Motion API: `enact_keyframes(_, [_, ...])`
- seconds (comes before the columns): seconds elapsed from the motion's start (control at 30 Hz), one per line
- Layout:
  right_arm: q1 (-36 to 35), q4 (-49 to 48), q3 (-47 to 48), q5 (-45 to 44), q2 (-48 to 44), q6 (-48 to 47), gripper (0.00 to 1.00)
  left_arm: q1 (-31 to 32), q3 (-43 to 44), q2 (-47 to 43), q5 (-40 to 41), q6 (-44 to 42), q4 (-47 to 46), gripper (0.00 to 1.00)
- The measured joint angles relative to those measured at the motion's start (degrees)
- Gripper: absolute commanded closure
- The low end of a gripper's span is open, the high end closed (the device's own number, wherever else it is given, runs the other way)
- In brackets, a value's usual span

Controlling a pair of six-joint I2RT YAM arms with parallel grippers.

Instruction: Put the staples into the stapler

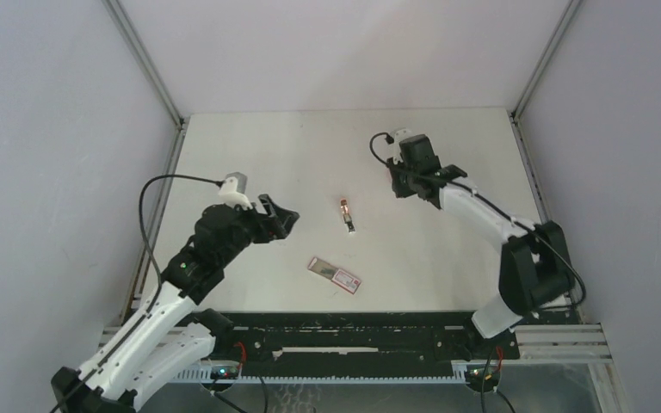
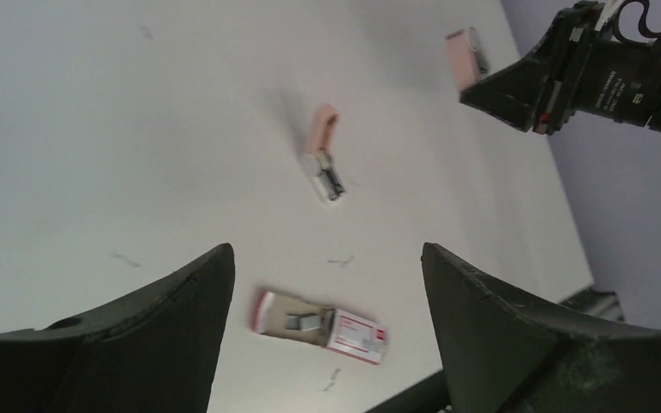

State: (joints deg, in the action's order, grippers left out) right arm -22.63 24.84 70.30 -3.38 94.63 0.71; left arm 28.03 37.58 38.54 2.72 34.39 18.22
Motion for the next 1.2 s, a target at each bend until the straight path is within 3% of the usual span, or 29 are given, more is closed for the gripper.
enact_keyframes(0.1, [-5.27,-2.56,-6.25,0.09,-9.14,2.49,1.00,4.87,-0.09,3.58,-1.62,3.85,-5.07,0.16])
enact_keyframes(0.3, [-19.37,-6.97,-16.26,-1.66,-22.32,7.78,1.00,8.15,-0.09,8.79,-6.97,9.88,-15.52,0.14])
enact_keyframes(0.6, [-34.42,-13.33,-20.26,-7.76,-29.33,13.68,1.00,12.31,-0.09,15.65,-12.63,14.01,-23.30,0.17])
enact_keyframes(0.83, [-37.86,-16.52,-20.28,-10.10,-29.33,14.21,1.00,12.79,-0.50,16.44,-13.42,15.76,-25.35,0.37])
enact_keyframes(1.17, [-38.27,-17.38,-20.33,-11.08,-29.33,14.53,0.99,12.85,-0.50,17.44,-13.49,17.53,-26.97,0.89])
enact_keyframes(1.2, [-38.27,-17.35,-20.33,-11.10,-29.33,14.51,0.90,12.85,-0.50,17.46,-13.49,17.62,-27.06,0.94])
